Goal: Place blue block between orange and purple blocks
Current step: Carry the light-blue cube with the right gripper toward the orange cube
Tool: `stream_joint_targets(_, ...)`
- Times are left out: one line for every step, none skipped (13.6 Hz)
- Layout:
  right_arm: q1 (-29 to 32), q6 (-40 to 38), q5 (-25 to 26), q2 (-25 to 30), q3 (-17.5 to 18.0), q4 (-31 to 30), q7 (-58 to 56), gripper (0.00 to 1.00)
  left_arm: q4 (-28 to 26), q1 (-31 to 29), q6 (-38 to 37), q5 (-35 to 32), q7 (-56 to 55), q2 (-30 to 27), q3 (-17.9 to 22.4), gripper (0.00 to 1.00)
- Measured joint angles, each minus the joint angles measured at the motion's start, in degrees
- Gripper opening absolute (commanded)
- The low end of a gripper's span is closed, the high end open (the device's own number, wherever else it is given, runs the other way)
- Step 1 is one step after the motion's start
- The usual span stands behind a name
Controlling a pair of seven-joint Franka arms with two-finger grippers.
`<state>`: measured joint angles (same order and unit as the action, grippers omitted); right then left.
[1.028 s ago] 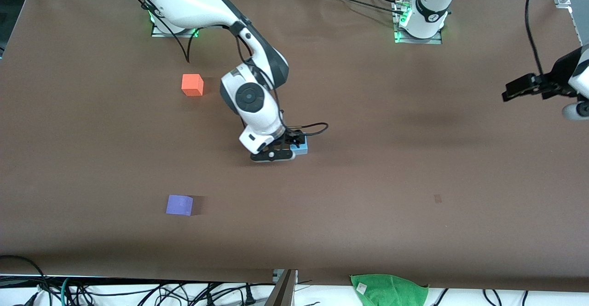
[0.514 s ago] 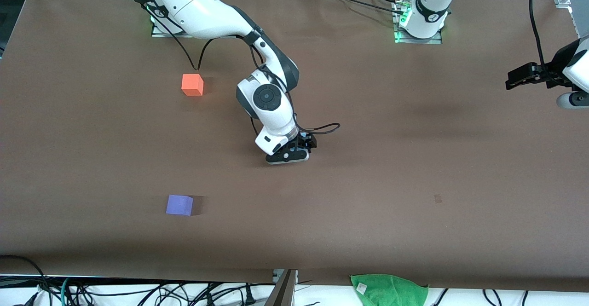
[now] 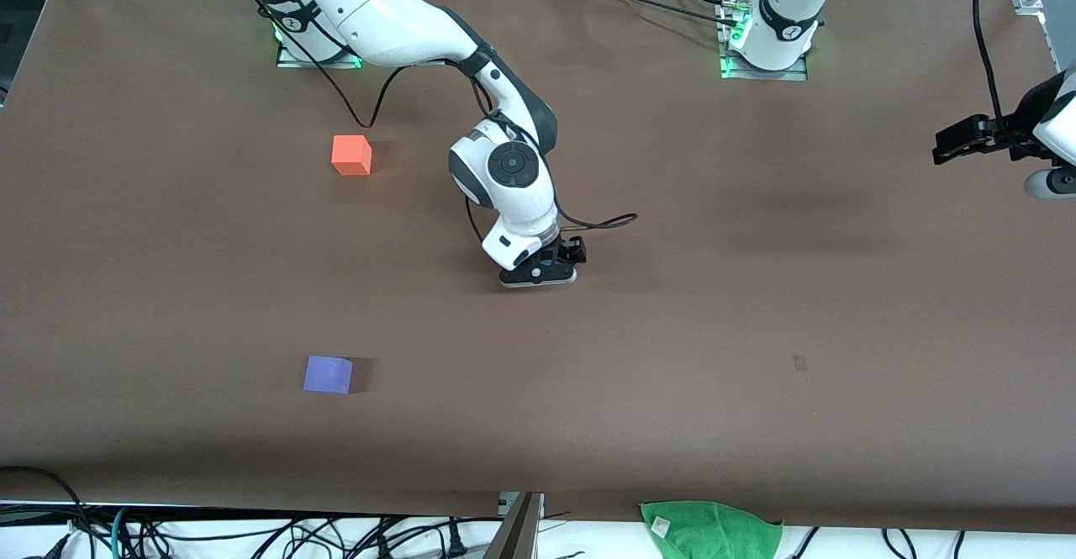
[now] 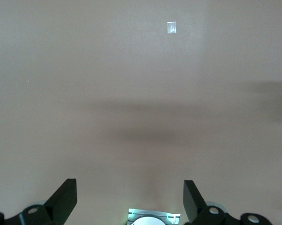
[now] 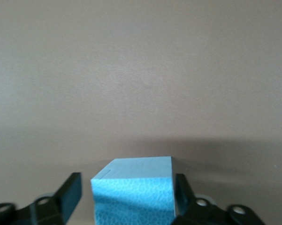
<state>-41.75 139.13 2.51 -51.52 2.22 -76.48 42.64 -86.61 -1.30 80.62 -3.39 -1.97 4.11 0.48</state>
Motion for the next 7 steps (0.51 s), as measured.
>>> stream_joint_targets(-0.01, -0.02, 0.23, -0.07, -0.16, -0.22, 0.00, 0.35, 0.00, 0.00, 0.00, 0.00, 0.00, 0.00, 0.00, 1.00)
stream_joint_targets(0.00, -0.01, 0.44, 0.00, -0.37, -0.25, 0.00, 0.24, 0.00, 0.00, 0.00, 0.00, 0.00, 0.00, 0.00, 1.00)
stream_joint_targets(0.03, -0.03, 0.58, 0.04, -0.70, -0.23, -0.05, 0.22, 0.00, 0.00, 0.01, 0.00, 0.00, 0.00, -0.03, 1.00)
stream_joint_targets(0.25, -0.36, 0.62, 0.11, -1.09, -0.14, -0.20, 0.22, 0.00, 0.01, 0.02, 0.00, 0.00, 0.01, -0.11, 1.00)
stream_joint_targets(0.90, -1.65, 0.62, 0.43, -1.53, 0.14, -0.84, 0.22, 0.00, 0.02, 0.05, 0.00, 0.00, 0.01, -0.24, 1.00)
stream_joint_targets(2.19, -3.94, 0.62, 1.31, -1.79, 0.37, -2.51, 0.22, 0.00, 0.02, 0.06, 0.00, 0.00, 0.01, -0.33, 1.00)
stream_joint_targets(4.12, -7.03, 0.46, 2.69, -1.82, 0.56, -5.38, 0.22, 0.00, 0.00, 0.07, 0.00, 0.00, 0.01, -0.31, 1.00)
